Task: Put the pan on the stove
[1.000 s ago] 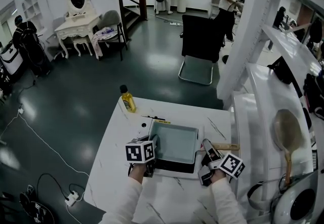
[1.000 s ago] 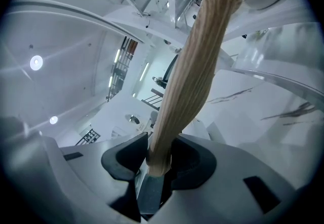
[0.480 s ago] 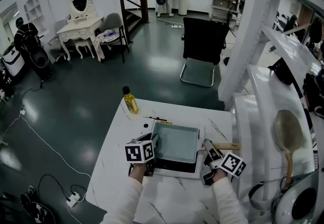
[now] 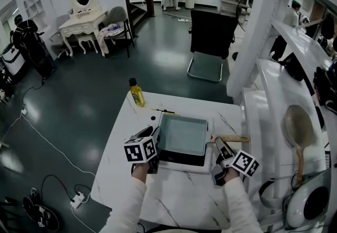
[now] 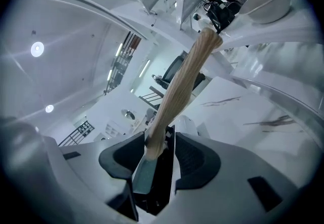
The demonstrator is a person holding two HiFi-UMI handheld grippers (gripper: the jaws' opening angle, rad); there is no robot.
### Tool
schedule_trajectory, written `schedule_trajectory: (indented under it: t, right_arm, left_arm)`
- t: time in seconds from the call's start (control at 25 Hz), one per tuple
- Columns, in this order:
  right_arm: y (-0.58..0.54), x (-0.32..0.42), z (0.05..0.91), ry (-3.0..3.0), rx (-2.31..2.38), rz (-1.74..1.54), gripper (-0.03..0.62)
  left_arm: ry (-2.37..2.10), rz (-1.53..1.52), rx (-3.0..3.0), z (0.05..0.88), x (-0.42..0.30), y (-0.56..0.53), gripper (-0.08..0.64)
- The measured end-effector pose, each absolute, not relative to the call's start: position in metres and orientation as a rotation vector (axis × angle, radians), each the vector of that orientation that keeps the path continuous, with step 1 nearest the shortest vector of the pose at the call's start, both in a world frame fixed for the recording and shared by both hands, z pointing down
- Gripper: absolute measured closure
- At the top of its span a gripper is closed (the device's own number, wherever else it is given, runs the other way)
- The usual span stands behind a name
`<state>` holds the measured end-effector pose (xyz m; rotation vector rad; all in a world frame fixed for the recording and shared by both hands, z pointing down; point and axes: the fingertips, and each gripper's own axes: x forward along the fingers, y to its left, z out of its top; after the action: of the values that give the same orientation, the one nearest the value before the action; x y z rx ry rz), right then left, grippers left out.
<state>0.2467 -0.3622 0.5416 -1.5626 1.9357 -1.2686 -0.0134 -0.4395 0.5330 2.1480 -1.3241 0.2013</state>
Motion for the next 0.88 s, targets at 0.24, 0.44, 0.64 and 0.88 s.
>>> schedule_trajectory:
  t: [0.24,0.44,0.64,0.88]
  right_arm:
    - [-0.339,0.243,0.536,1.952,-1.610,-1.222,0.393]
    - [-0.318,0.227,0.519,2.026,-1.623,-1.145,0.397]
    - [-0.294,0.207,0.506,2.098,-1.637,-1.080,0.416]
    - [-0.266,0.188,0.492,2.178,-1.642,-0.976,0.482]
  left_arm:
    - [-1.308,0.116,2.204,0.512,-0.018,-0.419,0.420]
    - [-1.321,0.116,2.244,0.501,-0.025,-0.393,0.453]
    - [-1.297,0.116,2.290,0.491,-0.030,-0.366,0.474]
    - [-1.267,0.115,2.345,0.481,-0.030,-0.331,0.509]
